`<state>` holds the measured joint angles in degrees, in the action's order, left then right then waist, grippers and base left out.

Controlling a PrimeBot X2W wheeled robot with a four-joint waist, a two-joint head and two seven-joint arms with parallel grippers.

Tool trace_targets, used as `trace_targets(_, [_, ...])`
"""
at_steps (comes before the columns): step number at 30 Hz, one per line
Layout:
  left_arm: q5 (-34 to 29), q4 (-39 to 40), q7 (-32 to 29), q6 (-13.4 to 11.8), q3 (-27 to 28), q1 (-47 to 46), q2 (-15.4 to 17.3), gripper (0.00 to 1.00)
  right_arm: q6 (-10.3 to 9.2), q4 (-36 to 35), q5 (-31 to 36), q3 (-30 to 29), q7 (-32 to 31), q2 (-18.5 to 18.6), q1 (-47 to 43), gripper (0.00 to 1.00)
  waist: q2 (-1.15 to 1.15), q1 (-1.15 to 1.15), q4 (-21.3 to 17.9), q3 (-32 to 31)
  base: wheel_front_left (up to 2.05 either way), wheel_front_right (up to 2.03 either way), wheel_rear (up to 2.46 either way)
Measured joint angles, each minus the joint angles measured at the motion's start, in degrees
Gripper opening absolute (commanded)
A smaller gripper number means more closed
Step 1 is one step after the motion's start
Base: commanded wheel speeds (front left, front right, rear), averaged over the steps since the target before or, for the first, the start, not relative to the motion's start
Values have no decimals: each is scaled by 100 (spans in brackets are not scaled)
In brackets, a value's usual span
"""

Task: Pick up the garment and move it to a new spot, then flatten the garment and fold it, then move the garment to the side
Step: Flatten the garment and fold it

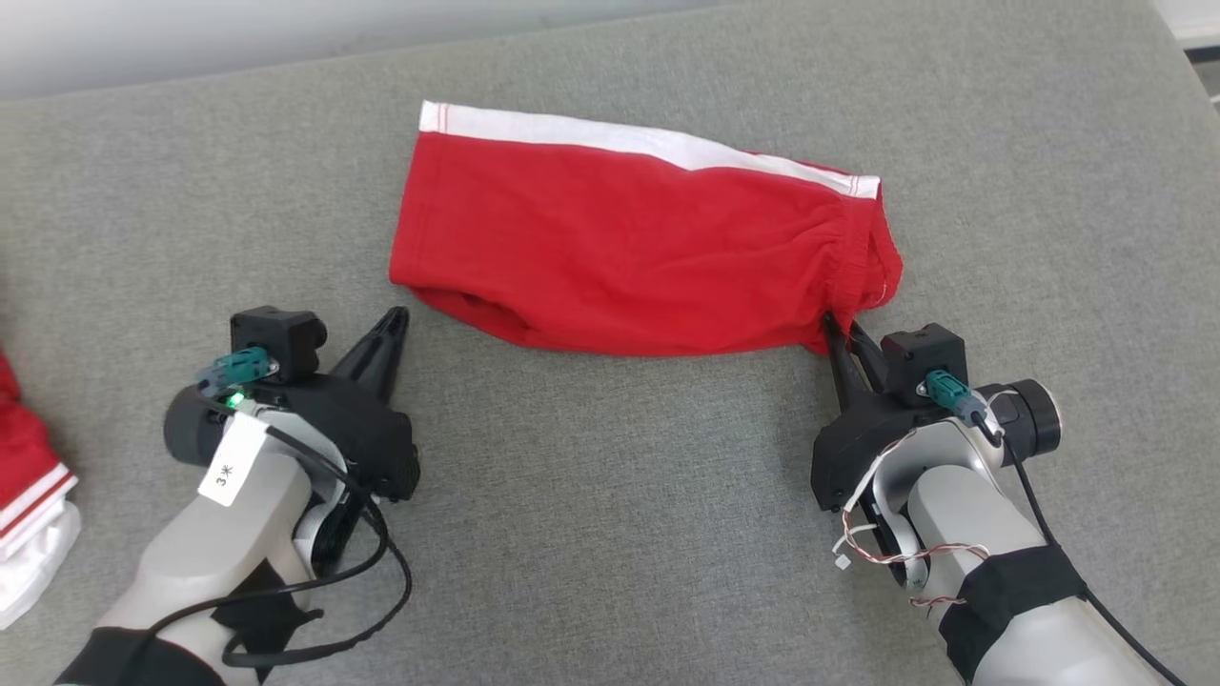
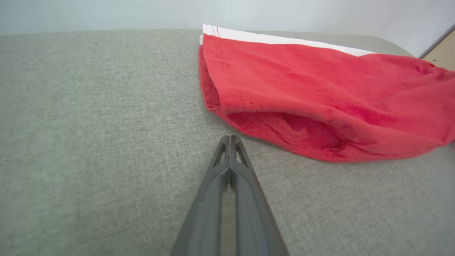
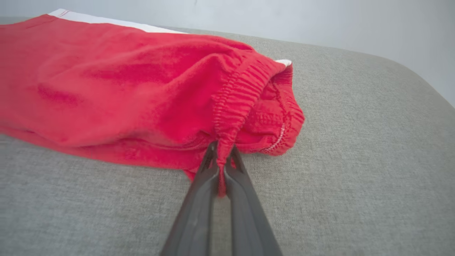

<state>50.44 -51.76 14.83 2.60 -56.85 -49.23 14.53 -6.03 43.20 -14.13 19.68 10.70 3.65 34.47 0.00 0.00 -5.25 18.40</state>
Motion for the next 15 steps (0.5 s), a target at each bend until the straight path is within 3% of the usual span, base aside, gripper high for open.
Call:
trace_targets(1, [0,41,0,-1,11,1,-8,96,8,10,0,5,1,0,1,0,0,0,15,-19,0,0,0])
trace_targets(2, [-1,54,0,-4,26,1,-7,100,15,27,0,13,1,-1,1,0,0,0,25,-35,0,0,0])
trace_targets(9, [-69,67,0,-13,54,1,-8,100,52,114,0,37,42,-1,5,0,0,0,24,-60,0,0,0])
trace_targets(10, [-79,67,0,-13,54,1,-9,100,52,114,-1,37,44,-2,7,100,0,0,18,-60,0,0,0])
trace_targets(15, [-196,48,0,-33,83,8,14,100,56,133,-90,109,51,-8,12,100,0,0,-73,-55,0,0,0])
